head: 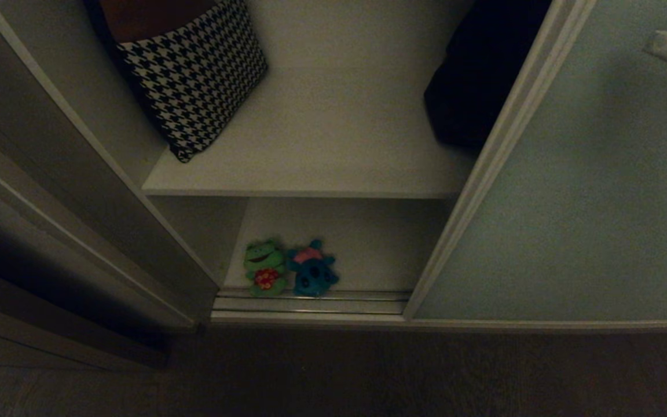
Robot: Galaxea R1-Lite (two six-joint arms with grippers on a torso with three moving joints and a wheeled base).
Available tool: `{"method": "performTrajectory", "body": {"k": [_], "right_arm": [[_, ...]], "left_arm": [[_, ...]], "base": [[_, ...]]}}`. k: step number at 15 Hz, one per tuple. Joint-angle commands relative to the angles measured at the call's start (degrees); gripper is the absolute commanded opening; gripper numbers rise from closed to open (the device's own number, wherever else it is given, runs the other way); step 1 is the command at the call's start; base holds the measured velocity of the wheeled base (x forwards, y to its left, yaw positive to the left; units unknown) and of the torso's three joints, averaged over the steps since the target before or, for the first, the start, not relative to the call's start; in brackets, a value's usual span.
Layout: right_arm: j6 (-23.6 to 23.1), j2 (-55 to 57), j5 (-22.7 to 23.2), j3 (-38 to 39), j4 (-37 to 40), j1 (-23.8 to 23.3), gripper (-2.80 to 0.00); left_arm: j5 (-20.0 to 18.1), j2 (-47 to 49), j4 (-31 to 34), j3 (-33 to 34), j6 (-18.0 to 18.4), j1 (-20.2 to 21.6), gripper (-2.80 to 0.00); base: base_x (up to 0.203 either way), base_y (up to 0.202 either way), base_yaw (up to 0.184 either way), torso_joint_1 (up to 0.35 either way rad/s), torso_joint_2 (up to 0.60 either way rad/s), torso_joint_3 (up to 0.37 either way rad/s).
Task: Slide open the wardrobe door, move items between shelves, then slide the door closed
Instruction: Close the door
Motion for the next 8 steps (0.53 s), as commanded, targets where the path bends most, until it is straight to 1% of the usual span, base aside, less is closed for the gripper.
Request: {"method": "performTrajectory", "body": {"k": [1,5,8], "right_arm": [[-0.3,2.2,-0.1,-0.3,-0.1,1.2,-2.80],[0.0,4.3,-1.0,-3.3,-0.2,2.1,-2.80],[0.1,5.7,-1.2,-3.5,-0.4,2.3,-2.80]], "left_arm": [[0.0,0.1,0.0,0.0,0.0,0.0,-2.80],[0.0,0.1,0.0,0.0,0.0,0.0,-2.80],[0.0,0.1,0.0,0.0,0.0,0.0,-2.80]], "base": [[0.000,0.000,0.000,0.000,0.00,0.000],[0.000,0.000,0.000,0.000,0.00,0.000],[0.000,0.000,0.000,0.000,0.00,0.000]]}}
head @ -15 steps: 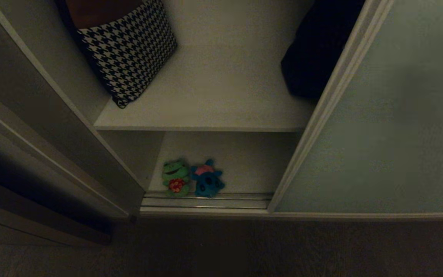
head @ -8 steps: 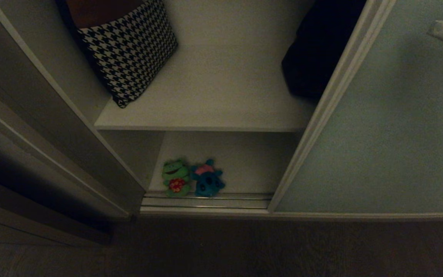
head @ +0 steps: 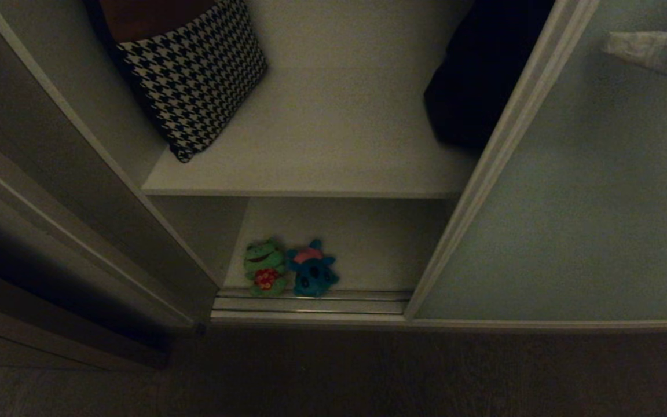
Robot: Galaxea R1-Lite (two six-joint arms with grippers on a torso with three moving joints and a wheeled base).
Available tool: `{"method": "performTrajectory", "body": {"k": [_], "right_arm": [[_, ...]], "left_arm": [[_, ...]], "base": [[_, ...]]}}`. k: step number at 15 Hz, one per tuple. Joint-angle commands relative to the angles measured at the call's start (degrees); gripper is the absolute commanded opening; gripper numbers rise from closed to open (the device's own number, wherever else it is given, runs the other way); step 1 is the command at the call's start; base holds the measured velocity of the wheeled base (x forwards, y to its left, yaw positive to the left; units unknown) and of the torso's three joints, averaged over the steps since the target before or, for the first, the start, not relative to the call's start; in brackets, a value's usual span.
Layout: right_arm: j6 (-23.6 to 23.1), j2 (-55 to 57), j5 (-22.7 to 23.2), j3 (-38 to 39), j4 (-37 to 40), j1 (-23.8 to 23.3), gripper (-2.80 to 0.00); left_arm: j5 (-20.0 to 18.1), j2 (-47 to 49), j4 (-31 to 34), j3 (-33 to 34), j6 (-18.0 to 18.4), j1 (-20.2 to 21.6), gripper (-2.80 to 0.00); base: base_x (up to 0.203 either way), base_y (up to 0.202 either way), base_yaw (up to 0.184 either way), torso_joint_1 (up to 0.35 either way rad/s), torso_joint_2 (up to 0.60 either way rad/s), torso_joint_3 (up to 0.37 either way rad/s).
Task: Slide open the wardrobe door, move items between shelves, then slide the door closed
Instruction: Close the door
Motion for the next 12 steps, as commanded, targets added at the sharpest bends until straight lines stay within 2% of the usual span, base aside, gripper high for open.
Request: {"method": "performTrajectory", "body": {"k": [1,7,12], "right_arm": [[0.2,1.5,0.1,-0.1,-0.3,0.1,-2.80],[0.3,3.7,0.0,-2.7,-0.2,0.4,-2.80],[-0.1,5.1,-0.2,-3.2,0.0,5.2,-2.80]], "left_arm": [[0.0,0.1,0.0,0.0,0.0,0.0,-2.80],[0.0,0.1,0.0,0.0,0.0,0.0,-2.80],[0.0,0.1,0.0,0.0,0.0,0.0,-2.80]], "base": [[0.000,0.000,0.000,0.000,0.00,0.000],[0.000,0.000,0.000,0.000,0.00,0.000],[0.000,0.000,0.000,0.000,0.00,0.000]]}}
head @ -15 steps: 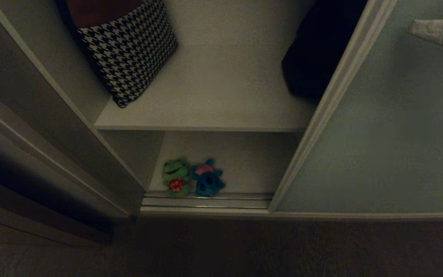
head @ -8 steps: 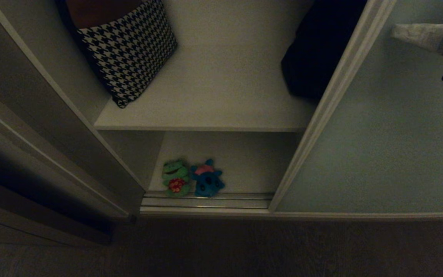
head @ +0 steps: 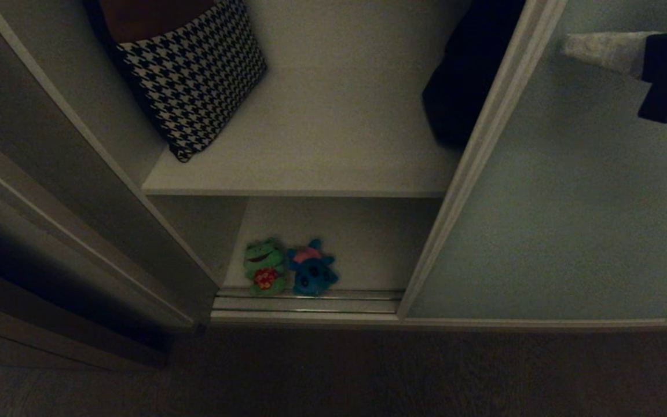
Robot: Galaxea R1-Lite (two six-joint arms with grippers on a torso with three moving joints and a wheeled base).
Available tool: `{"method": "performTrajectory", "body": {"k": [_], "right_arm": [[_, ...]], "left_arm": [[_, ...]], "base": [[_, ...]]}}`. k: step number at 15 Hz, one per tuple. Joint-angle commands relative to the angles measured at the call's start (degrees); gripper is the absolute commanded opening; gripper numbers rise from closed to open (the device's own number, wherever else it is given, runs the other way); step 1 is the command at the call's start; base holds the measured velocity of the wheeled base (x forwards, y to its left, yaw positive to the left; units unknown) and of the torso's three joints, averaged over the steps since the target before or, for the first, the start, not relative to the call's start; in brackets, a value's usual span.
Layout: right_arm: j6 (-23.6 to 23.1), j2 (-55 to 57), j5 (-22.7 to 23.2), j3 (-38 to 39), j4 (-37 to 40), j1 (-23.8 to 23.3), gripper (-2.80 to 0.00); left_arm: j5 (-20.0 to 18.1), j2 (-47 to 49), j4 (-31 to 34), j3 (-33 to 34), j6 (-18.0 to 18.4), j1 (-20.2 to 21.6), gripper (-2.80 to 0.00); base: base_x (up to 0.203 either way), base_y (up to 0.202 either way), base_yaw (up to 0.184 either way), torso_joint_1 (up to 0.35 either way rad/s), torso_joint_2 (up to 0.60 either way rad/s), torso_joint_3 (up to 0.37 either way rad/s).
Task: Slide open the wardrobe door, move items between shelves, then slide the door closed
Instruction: Close the door
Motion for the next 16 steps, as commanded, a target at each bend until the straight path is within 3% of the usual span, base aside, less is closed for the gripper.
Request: {"method": "performTrajectory", "body": {"k": [1,10,16], "right_arm": [[-0.1,1.7,-0.7,-0.3,0.0,2.0,-2.80],[0.0,12.7,-7.1,-10.8,-0.5,11.9,-2.80],[-0.3,4.2,-6.3,-8.9,1.7,18.7,-2.80]], "left_arm": [[0.0,0.1,0.0,0.0,0.0,0.0,-2.80],[0.0,0.1,0.0,0.0,0.0,0.0,-2.80],[0.0,0.1,0.0,0.0,0.0,0.0,-2.80]], "base": [[0.000,0.000,0.000,0.000,0.00,0.000],[0.000,0.000,0.000,0.000,0.00,0.000],[0.000,0.000,0.000,0.000,0.00,0.000]]}}
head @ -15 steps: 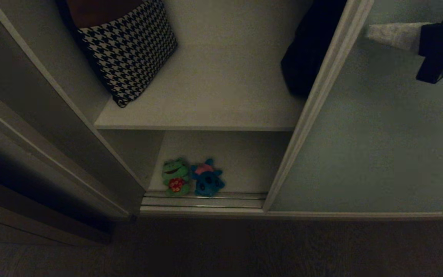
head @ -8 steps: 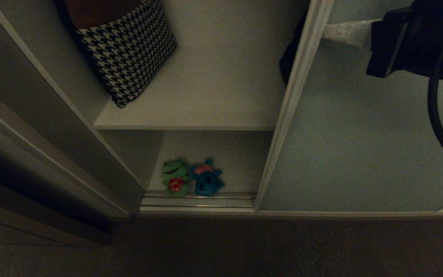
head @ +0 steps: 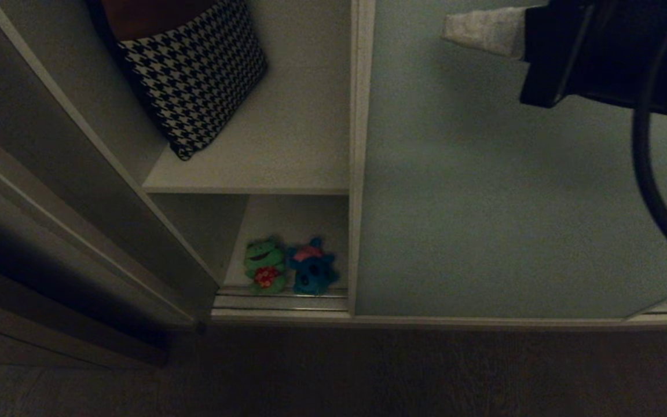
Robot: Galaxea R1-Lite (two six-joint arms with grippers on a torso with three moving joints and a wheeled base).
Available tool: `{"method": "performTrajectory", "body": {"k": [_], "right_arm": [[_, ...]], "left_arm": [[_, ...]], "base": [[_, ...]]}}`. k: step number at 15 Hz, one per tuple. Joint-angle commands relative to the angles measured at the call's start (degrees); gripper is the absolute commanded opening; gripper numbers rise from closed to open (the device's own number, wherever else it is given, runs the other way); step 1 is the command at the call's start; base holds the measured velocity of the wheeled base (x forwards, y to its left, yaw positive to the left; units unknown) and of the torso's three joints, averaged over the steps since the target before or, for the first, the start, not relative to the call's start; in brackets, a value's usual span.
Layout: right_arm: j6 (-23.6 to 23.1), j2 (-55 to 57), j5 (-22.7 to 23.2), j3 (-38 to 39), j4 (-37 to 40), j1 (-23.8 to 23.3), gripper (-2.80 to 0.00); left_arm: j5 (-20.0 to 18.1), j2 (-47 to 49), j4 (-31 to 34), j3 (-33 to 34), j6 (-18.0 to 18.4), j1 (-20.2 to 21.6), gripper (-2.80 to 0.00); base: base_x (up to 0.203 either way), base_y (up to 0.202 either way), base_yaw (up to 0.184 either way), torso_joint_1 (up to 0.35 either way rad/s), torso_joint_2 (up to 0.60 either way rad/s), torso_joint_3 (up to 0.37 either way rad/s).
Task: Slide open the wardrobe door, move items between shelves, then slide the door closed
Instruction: Close the door
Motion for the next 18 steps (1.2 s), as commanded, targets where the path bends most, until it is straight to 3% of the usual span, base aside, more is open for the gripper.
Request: {"method": "performTrajectory", "body": {"k": [1,4,8,11,18], "right_arm": [[-0.1,-6.1,0.3,1.8,1.3,1.7,-2.80],[0.0,-13.6,0.8,5.4,4.5,1.7,-2.80],[0.1,-20.9,1.3,9.7,8.7,-13.8,-2.80],[1.7,-26.7,3.8,12.5,15.3,-32.6,-2.80],[13.0,-39.2,8.1,24.0,20.9,-80.3,-2.80]], "left_arm": [[0.0,0.1,0.0,0.0,0.0,0.0,-2.80],[0.0,0.1,0.0,0.0,0.0,0.0,-2.80],[0.0,0.1,0.0,0.0,0.0,0.0,-2.80],[0.0,0.1,0.0,0.0,0.0,0.0,-2.80],[0.0,0.1,0.0,0.0,0.0,0.0,-2.80]], "base": [[0.000,0.000,0.000,0.000,0.00,0.000],[0.000,0.000,0.000,0.000,0.00,0.000],[0.000,0.000,0.000,0.000,0.00,0.000],[0.000,0.000,0.000,0.000,0.00,0.000],[0.000,0.000,0.000,0.000,0.00,0.000]]}}
